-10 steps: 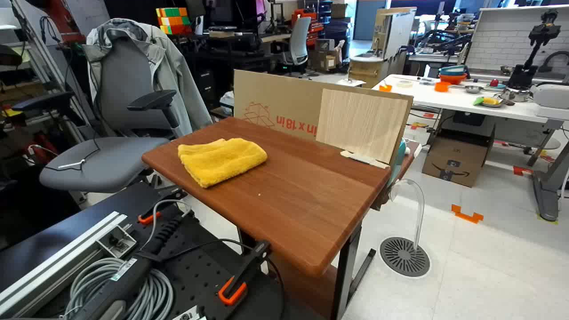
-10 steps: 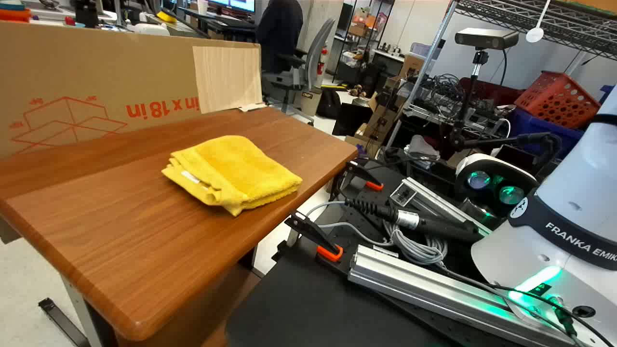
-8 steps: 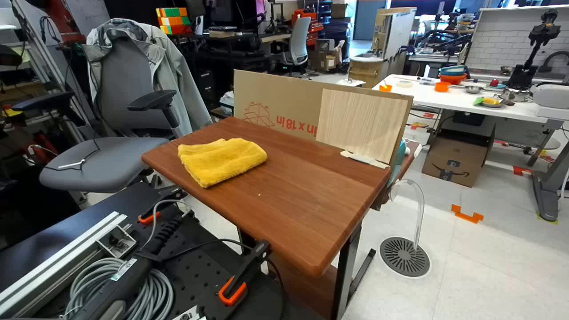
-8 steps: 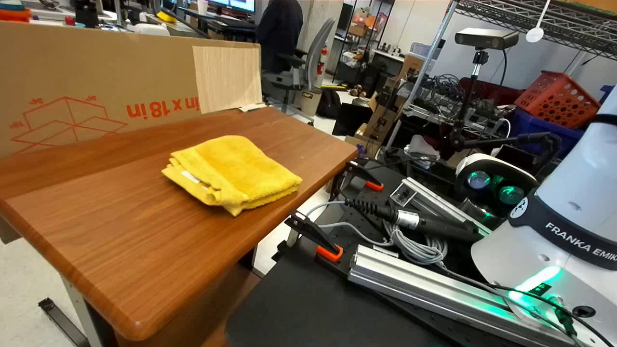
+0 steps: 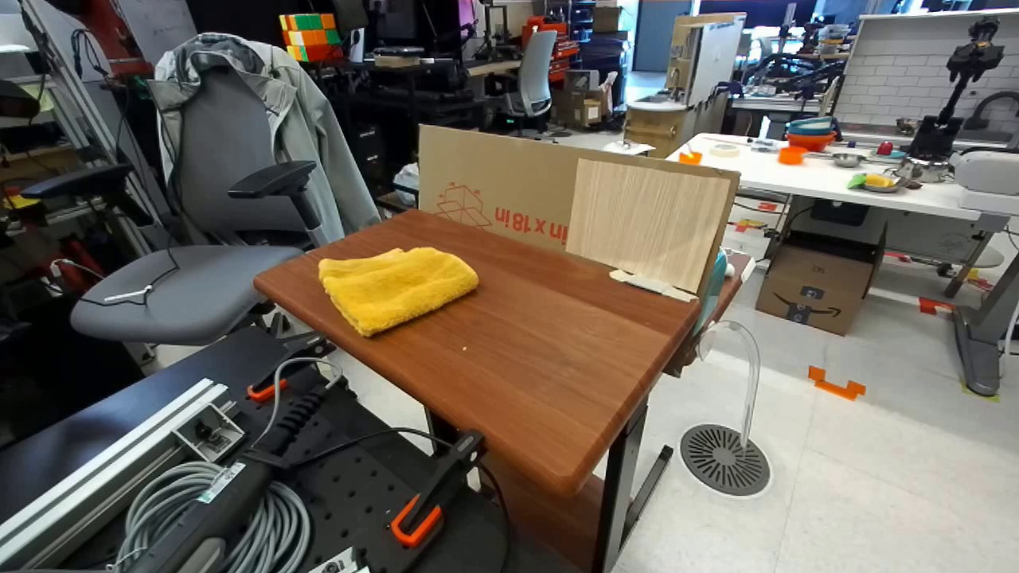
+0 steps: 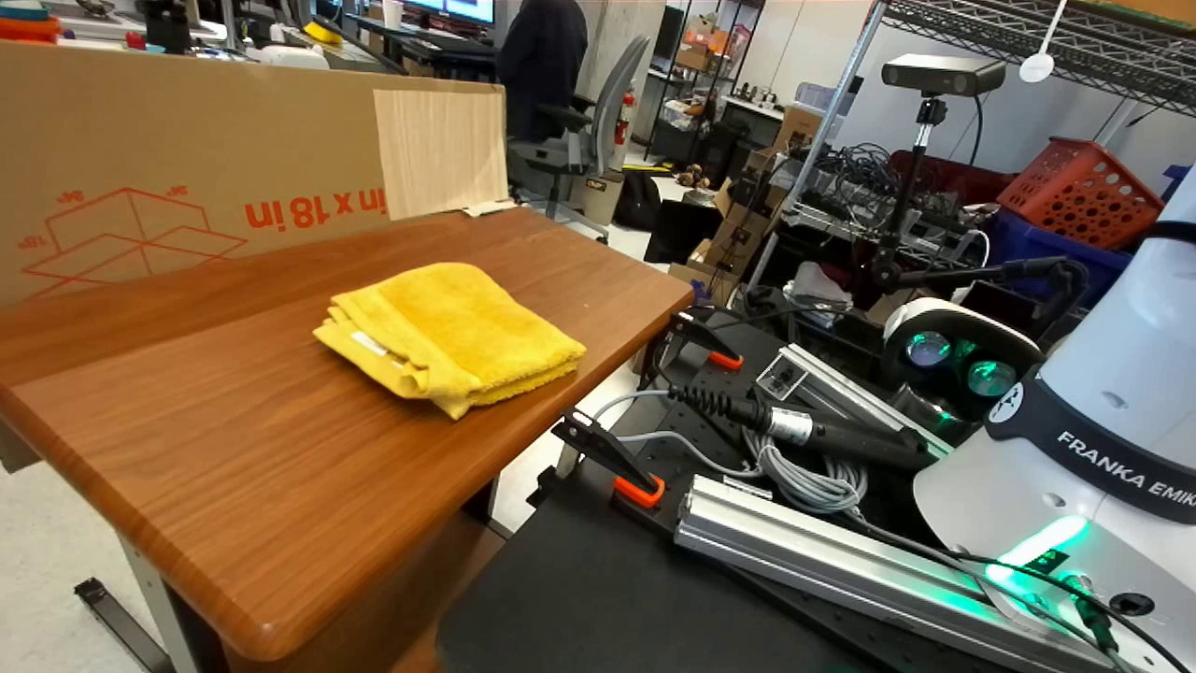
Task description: Use the towel to wipe the desk
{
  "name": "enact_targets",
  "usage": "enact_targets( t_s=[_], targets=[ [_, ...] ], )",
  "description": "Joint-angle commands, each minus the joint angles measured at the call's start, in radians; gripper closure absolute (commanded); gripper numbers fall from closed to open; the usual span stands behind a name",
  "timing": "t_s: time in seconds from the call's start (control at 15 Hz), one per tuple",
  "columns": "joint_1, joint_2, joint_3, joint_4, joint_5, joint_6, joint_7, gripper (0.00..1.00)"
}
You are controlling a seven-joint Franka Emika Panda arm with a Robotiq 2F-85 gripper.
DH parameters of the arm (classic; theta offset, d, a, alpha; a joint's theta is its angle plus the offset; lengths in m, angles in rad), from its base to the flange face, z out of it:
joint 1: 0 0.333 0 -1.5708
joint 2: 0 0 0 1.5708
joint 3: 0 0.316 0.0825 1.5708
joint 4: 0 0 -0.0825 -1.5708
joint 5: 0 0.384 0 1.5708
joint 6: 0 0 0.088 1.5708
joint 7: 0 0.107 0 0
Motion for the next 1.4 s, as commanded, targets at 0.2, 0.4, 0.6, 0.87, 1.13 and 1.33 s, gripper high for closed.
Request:
enact_targets(
  t_s=[0.2, 0.4, 0.6, 0.87, 1.13, 1.33],
  targets=[
    [0.027, 0.019, -0.02, 0.009, 0.015, 0.0, -0.001, 0.0],
    [0.031, 0.117, 0.022, 0.041, 0.002, 0.027, 0.082, 0.0],
    [0.017, 0.294, 0.118, 0.09, -0.122, 0.054, 0.307, 0.0],
    [0.093, 0.552, 0.162, 0.17, -0.306, -0.036, 0.621, 0.0],
    [0.192, 0.589, 0.09, 0.146, -0.278, -0.012, 0.631, 0.0],
    [0.228, 0.626, 0.064, 0.157, -0.277, -0.009, 0.638, 0.0]
  ],
)
